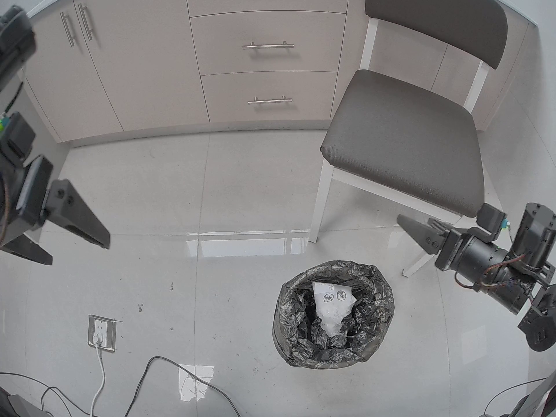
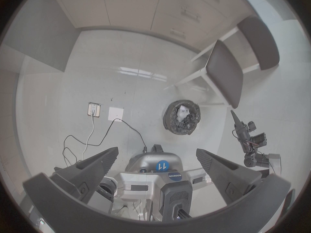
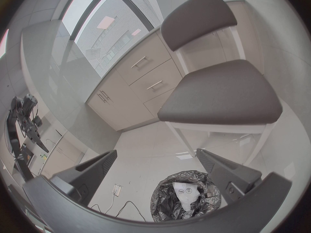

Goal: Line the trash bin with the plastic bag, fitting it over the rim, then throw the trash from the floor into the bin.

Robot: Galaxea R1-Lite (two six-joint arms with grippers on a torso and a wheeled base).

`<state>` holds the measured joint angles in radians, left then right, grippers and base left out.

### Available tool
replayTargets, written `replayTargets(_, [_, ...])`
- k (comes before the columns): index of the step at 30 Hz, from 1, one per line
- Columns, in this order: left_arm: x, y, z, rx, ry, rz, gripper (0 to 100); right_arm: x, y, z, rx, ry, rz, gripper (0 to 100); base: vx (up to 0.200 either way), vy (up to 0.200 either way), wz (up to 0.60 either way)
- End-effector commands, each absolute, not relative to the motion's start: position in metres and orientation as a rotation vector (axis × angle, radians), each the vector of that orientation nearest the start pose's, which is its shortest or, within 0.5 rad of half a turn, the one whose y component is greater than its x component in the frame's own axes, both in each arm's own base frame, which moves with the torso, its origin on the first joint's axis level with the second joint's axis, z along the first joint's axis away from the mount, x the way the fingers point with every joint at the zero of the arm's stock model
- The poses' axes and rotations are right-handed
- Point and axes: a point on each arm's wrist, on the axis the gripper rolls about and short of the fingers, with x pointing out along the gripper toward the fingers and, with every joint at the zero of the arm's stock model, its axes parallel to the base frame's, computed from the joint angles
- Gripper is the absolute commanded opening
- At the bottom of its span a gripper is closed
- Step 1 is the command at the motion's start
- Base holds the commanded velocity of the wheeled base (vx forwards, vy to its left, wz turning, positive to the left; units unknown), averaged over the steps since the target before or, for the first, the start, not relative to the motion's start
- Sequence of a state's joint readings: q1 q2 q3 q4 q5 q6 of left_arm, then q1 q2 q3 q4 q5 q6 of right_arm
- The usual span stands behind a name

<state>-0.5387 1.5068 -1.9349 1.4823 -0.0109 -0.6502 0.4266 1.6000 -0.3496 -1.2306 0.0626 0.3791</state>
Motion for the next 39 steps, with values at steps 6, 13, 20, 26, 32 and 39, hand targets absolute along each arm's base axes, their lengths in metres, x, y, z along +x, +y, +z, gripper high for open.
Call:
replayTargets(6, [0.068, -0.030, 0.316, -0.337, 0.879, -0.098, 100, 0.148, 0.046, 0.210, 0.363, 0.016, 0.370, 100, 0.000, 0.000, 0.00])
replayTargets(13, [0.051, -0.019, 0.281, -0.321, 0.762, -0.006, 100, 0.132, 0.041, 0.219, 0.361, -0.039, 0.387, 100, 0.000, 0.000, 0.00])
replayTargets(20, [0.036, -0.005, 0.304, -0.251, 0.512, 0.168, 100, 0.121, 0.037, 0.245, 0.339, -0.066, 0.384, 100, 0.000, 0.000, 0.00])
replayTargets(26, [-0.008, 0.015, 0.306, -0.268, 0.359, 0.189, 100, 0.084, 0.026, 0.256, 0.312, -0.154, 0.387, 100, 0.000, 0.000, 0.00])
replayTargets(32, [-0.062, 0.035, 0.290, -0.310, 0.204, 0.197, 100, 0.037, 0.011, 0.252, 0.210, -0.191, 0.342, 100, 0.000, 0.000, 0.00])
replayTargets(39, [-0.102, 0.032, 0.247, -0.235, 0.131, 0.319, 100, -0.008, 0.000, 0.254, 0.203, -0.214, 0.336, 100, 0.000, 0.000, 0.00])
